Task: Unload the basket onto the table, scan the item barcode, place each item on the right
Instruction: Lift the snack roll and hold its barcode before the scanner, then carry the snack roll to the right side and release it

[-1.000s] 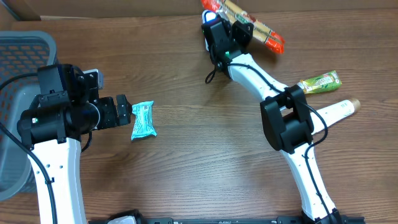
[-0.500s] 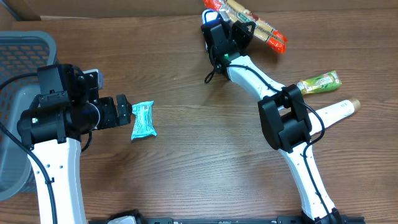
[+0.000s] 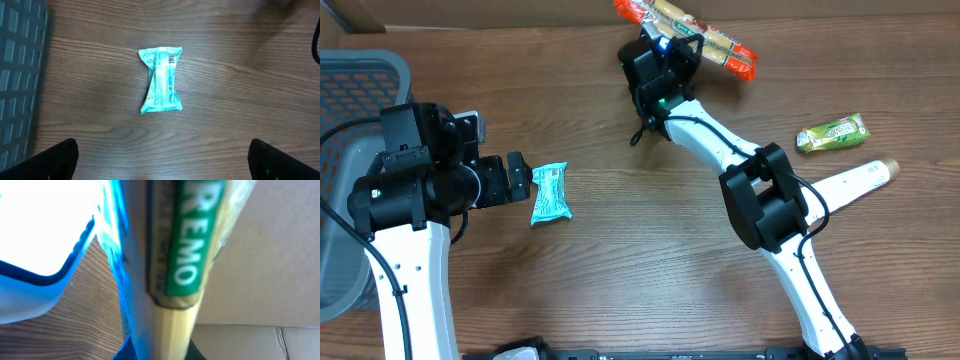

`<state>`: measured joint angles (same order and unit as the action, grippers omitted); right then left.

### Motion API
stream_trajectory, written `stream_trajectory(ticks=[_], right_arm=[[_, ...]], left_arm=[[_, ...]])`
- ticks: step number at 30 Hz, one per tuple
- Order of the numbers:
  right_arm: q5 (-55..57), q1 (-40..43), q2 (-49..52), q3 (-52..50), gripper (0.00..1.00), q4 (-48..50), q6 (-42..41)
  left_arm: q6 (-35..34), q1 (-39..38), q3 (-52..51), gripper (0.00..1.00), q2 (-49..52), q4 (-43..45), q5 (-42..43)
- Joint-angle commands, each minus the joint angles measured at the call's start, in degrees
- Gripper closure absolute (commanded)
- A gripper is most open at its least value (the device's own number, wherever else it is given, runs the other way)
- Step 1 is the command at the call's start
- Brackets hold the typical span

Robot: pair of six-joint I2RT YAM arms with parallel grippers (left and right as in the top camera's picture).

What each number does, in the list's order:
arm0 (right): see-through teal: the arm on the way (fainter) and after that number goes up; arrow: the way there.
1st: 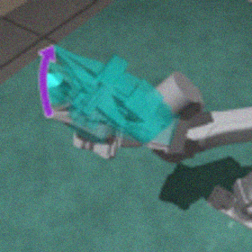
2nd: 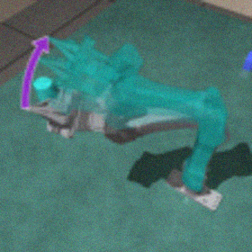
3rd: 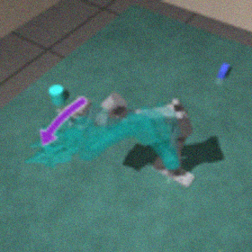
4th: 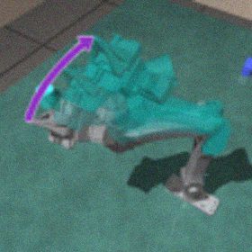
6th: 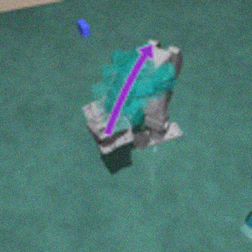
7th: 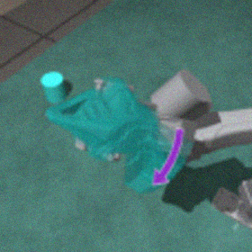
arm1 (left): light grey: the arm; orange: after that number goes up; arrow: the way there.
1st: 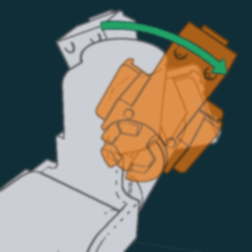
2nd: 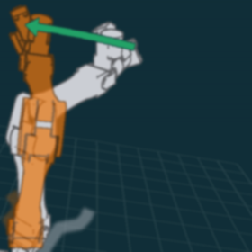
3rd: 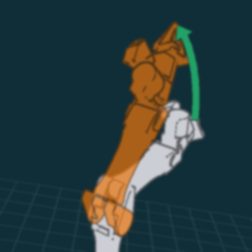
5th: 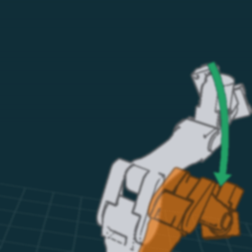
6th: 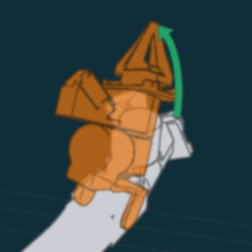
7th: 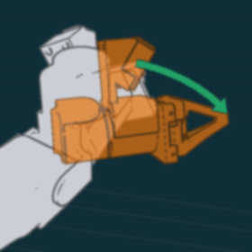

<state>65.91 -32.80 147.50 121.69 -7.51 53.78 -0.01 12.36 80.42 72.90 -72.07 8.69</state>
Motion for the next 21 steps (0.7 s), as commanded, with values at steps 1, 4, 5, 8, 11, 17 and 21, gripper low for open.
stream_trajectory(ticks=[1,4,5,8,11,17,21], right_arm=[[3.28,1.18,-2.71,1.70,0.96,1.68,-0.31],[3.50,1.20,-2.71,1.70,0.96,1.68,0.35],[3.52,1.20,-2.71,1.70,0.96,1.68,0.37],[3.52,0.92,-2.71,1.70,0.96,1.68,1.31],[4.11,0.28,-2.82,1.70,0.96,1.75,4.81],[4.11,-0.70,-8.57,1.70,0.96,0.11,-0.24],[3.19,-0.74,-15.37,1.70,0.96,-7.85,-8.15]], left_arm=[[0.22,-0.39,1.05,0.00,-0.15,0.09,-0.31],[0.22,-0.39,1.05,0.01,-0.15,0.09,-0.31],[0.22,-0.39,1.05,0.00,-0.15,0.09,-0.31],[0.22,-0.39,1.05,0.01,-0.15,0.09,-0.31],[0.22,-0.39,1.05,0.00,-0.15,0.09,-0.31],[0.22,-0.39,1.05,0.00,-0.15,0.09,-0.31],[0.22,-0.39,1.05,0.00,-0.15,0.09,-0.31]])
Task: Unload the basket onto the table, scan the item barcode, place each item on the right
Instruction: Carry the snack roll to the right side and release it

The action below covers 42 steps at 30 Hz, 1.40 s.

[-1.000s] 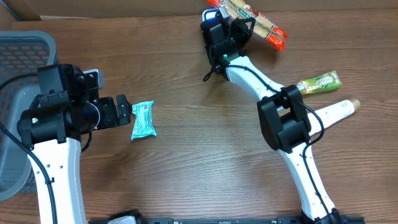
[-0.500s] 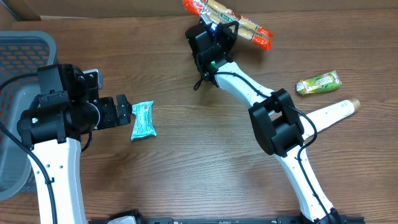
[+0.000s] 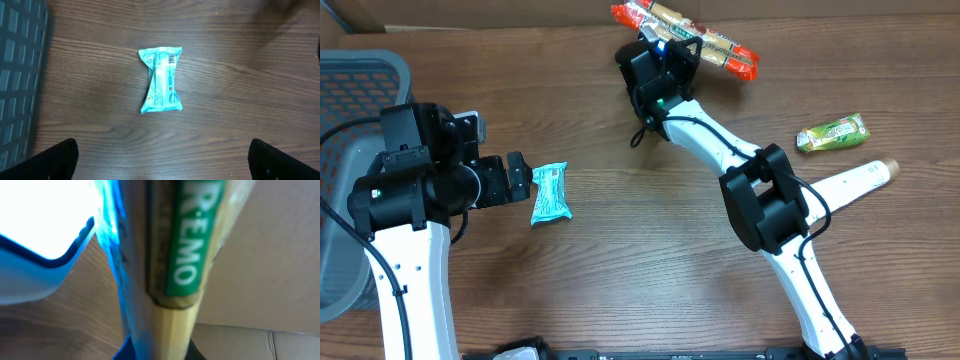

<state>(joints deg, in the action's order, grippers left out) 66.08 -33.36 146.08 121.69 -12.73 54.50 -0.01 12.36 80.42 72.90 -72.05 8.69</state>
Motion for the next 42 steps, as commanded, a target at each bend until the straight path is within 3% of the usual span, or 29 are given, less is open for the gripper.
stream_trajectory(ticks=[1,7,13,18,22,28,36,42], right_arm=[[1.99,-0.22,-16.00,1.70,0.96,-6.93,-12.11],[-22.25,0.31,-28.65,1.70,0.96,-38.58,-33.48],[-55.23,6.49,-37.90,1.70,0.96,-54.99,-48.48],[-82.49,15.89,-40.33,1.70,0.96,-62.51,-50.71],[-93.07,24.00,-40.09,0.35,0.96,-68.63,-50.71],[-93.83,32.02,-40.09,-8.70,0.96,-68.28,-53.68],[-93.83,36.57,-40.09,-27.61,0.96,-53.55,-61.07],[-93.81,37.94,-40.09,-35.26,0.96,-44.94,-65.05]], left_arm=[[0.22,-0.39,1.05,0.00,-0.15,0.07,-0.33],[0.22,-0.39,1.05,0.00,-0.15,0.07,-0.31],[0.22,-0.39,1.05,0.00,-0.15,0.07,-0.31],[0.22,-0.39,1.05,0.01,-0.15,0.07,-0.31],[0.22,-0.39,1.05,0.00,-0.15,0.07,-0.31],[0.22,-0.39,1.05,0.00,-0.15,0.07,-0.31],[0.22,-0.39,1.05,0.01,-0.15,0.07,-0.31],[0.22,-0.39,1.05,0.00,-0.15,0.07,-0.31]])
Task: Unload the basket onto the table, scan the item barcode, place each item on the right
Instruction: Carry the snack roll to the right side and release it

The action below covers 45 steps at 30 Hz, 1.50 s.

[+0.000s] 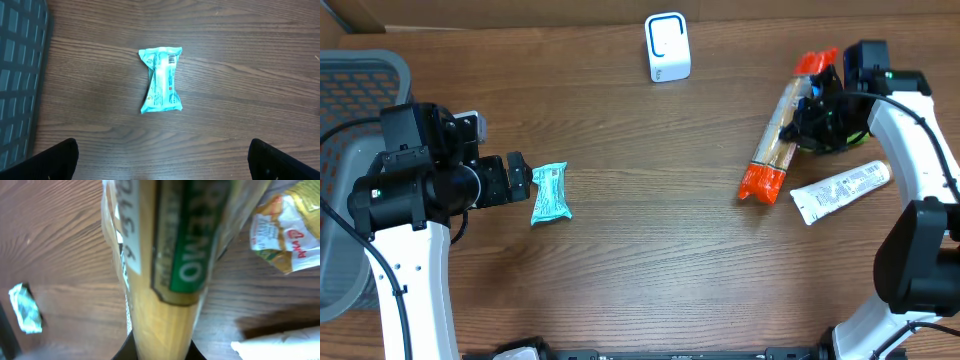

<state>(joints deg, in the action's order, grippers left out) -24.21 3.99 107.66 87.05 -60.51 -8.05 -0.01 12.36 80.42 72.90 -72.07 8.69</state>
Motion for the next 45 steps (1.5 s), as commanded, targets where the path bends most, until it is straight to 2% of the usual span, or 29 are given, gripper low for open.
stream_trajectory(ticks=[1,3,11,18,24,29,36,43,44,45], right_arm=[[-3.52,0.59,-1.66,-1.33,0.96,3.96,-2.51],[-3.48,0.59,-1.55,-2.34,0.96,5.42,-3.04],[2.45,0.59,-1.44,-6.25,0.96,11.06,-13.64],[5.57,1.14,-1.90,-6.56,0.96,10.32,-21.09],[4.07,1.25,-9.35,-6.40,0.96,11.69,-20.26],[14.40,2.45,-16.44,-6.40,0.96,8.46,-32.35],[26.14,3.76,-16.90,-8.85,0.96,6.60,-34.42],[26.03,3.76,-16.90,-18.12,0.96,15.98,-34.38],[26.05,3.76,-16.90,-18.78,0.92,16.37,-34.38],[26.08,3.76,-16.87,-19.19,0.81,16.59,-34.34]], left_arm=[[0.22,-0.39,1.05,0.01,-0.15,0.09,-0.31],[0.22,-0.39,1.05,0.00,-0.15,0.09,-0.31],[0.22,-0.39,1.05,0.00,-0.15,0.09,-0.31],[0.22,-0.39,1.05,0.00,-0.15,0.09,-0.31],[0.22,-0.39,1.05,0.00,-0.15,0.09,-0.31],[0.22,-0.39,1.05,0.00,-0.15,0.09,-0.31],[0.22,-0.39,1.05,0.01,-0.15,0.09,-0.31],[0.22,-0.39,1.05,0.00,-0.15,0.09,-0.31],[0.22,-0.39,1.05,0.00,-0.15,0.09,-0.31],[0.22,-0.39,1.05,0.01,-0.15,0.09,-0.31]])
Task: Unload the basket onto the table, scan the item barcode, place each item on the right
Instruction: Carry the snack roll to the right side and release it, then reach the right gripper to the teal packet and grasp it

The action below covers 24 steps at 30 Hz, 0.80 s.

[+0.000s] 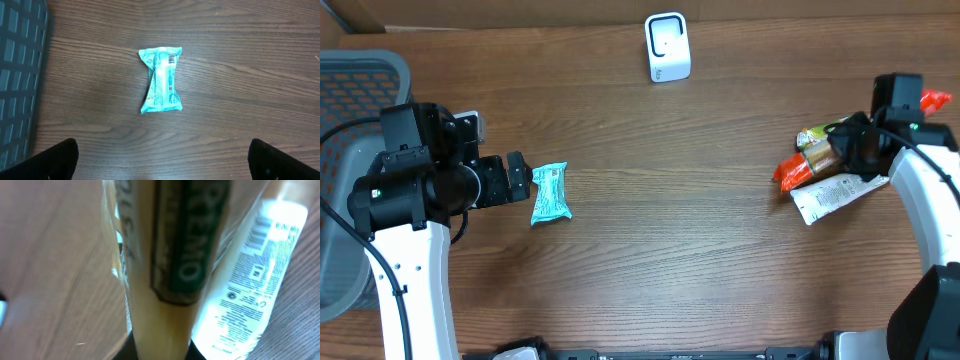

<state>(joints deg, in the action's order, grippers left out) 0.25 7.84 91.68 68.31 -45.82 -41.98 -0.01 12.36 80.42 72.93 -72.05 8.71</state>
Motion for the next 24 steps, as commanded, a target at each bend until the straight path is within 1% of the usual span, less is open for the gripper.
stream_trajectory(ticks=[1,2,6,8,10,15,17,21,24], right_arm=[[1.62,-0.09,-0.90,-0.72,0.68,2.05,0.07],[1.62,-0.09,-0.90,-0.72,0.59,2.08,0.44],[-0.63,-0.09,-0.92,-0.28,0.57,2.19,4.76],[-4.63,-0.11,-1.03,1.05,0.57,1.40,8.72],[-7.80,-0.37,-1.03,3.15,0.56,-0.28,10.69],[-18.71,-3.58,-1.03,10.40,0.46,-4.24,17.62],[-21.62,-6.58,-1.03,12.24,0.38,-4.39,19.87],[-21.70,-15.21,-0.46,15.23,0.29,-4.15,22.58],[-21.77,-22.43,2.19,19.63,0.27,-4.20,23.02]], left_arm=[[0.22,-0.39,1.05,0.00,-0.17,0.07,-0.33],[0.22,-0.39,1.05,0.00,-0.17,0.07,-0.33],[0.22,-0.39,1.05,0.01,-0.17,0.07,-0.33],[0.22,-0.37,1.05,0.00,-0.17,0.07,-0.33],[0.22,-0.39,1.05,0.00,-0.17,0.07,-0.33],[0.22,-0.39,1.05,0.01,-0.17,0.07,-0.33],[0.22,-0.37,1.05,0.00,-0.17,0.07,-0.33],[0.22,-0.37,1.05,0.01,-0.17,0.07,-0.33],[0.22,-0.37,1.05,0.00,-0.17,0.07,-0.33]])
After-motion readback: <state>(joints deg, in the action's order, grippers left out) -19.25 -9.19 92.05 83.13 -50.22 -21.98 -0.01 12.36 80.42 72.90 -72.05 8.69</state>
